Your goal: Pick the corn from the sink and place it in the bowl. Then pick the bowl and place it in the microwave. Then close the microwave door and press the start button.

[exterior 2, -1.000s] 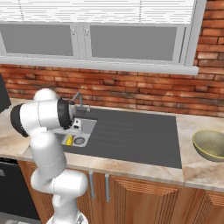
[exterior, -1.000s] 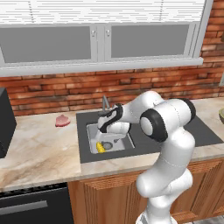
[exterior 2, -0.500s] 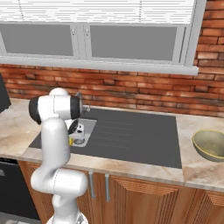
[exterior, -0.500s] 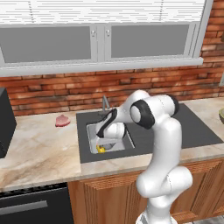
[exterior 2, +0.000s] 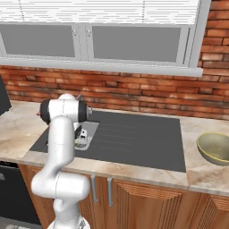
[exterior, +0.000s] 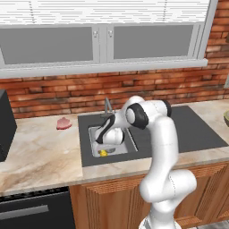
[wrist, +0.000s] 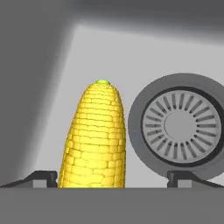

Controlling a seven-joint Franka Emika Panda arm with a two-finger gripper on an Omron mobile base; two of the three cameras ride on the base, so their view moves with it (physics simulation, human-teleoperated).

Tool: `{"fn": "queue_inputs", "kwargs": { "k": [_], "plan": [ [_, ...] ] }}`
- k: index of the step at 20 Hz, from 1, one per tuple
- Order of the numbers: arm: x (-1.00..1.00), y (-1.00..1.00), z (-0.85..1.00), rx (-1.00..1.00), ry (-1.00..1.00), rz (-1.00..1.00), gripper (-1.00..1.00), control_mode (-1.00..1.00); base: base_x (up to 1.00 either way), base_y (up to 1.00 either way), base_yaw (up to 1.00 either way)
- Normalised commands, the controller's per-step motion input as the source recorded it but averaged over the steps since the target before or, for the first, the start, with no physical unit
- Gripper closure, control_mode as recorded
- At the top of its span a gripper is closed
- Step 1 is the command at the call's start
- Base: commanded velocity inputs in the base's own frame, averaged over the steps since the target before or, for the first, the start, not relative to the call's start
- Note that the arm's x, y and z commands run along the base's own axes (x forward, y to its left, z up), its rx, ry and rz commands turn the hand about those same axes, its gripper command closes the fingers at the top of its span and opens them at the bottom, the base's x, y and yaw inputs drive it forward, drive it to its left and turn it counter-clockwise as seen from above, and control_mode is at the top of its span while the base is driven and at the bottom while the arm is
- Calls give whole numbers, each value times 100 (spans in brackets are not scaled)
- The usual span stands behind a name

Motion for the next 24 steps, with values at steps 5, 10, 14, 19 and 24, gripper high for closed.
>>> {"fn": "queue_inputs", "kwargs": {
  "k": [5,10,14,19,24],
  "plan": [
    [39,17,-50,0,0,0,-100,-100,0,0,0],
    [3,2,-8,-1,0,0,100,-100,0,0,0],
    [-6,-13,14,1,0,0,100,-100,0,0,0],
    [-25,-19,78,6,-5,0,100,-100,0,0,0],
    [-12,-7,91,5,-4,0,100,-100,0,0,0]
  ]
}}
